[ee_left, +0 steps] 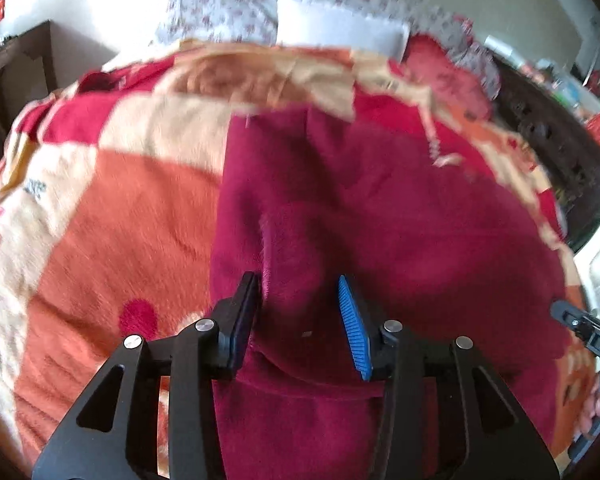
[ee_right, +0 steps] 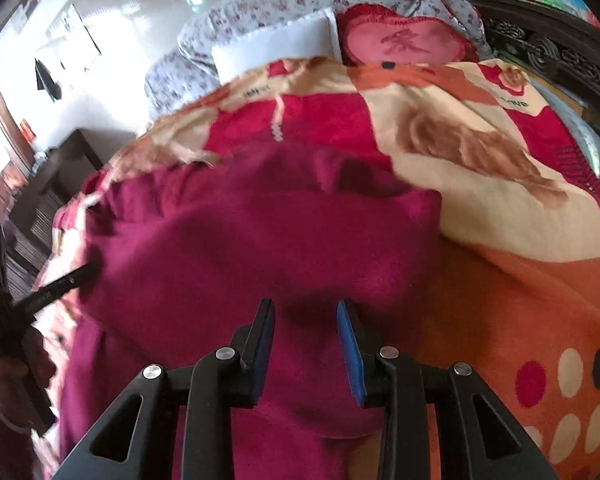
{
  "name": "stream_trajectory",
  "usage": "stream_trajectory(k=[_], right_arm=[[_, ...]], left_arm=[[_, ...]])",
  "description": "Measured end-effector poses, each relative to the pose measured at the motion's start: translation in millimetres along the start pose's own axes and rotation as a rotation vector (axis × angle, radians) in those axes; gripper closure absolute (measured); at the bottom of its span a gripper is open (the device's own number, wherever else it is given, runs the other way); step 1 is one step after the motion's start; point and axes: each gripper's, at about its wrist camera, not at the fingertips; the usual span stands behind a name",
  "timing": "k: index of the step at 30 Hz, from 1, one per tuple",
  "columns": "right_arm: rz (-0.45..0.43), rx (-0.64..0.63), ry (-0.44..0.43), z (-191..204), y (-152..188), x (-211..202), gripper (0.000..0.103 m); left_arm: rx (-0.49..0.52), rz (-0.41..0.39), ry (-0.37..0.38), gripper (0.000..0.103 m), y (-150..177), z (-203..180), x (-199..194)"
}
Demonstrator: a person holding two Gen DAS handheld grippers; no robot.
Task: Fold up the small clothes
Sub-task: 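Open both tools and press the folded sweatshirt flat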
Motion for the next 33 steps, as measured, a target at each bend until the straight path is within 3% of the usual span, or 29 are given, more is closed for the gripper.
stream_trajectory(k=[6,10,17,21,27,33], right_arm=[[0.014,0.013,0.016,-8,-1,-9,0.072],[-0.055,-0.006,-0.057,12,-18,-24,0.072],[-0.062,-0.102,-0.076,67,-46,7,0.072],[-0.042,-0.144,-0.008,85,-51,33,0.072],[-0.053,-0.167,0.015,86,-51,34,0.072],[-0.065,-0.083,0.032,53,-33,-7,0.072]], left_arm=[[0.006,0.004,-0.008,0.062,2,-2,5],[0.002,0.003,-0.006,0.062,3,-1,5],[0.013,0.001,-0.022,0.061,4,-3,6],[0.016,0.001,-0.026,0.059,3,-4,7],[0.029,0.003,-0.038,0.057,3,-6,7],[0.043,0.014,-0.030,0.057,9,-5,-6]])
Point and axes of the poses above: each gripper's, at about its wrist camera, not at the fingertips, and x roughly the way its jaws point, z to its left, y to its underside, and after that the axes turned 4 degrees about y, right-handed
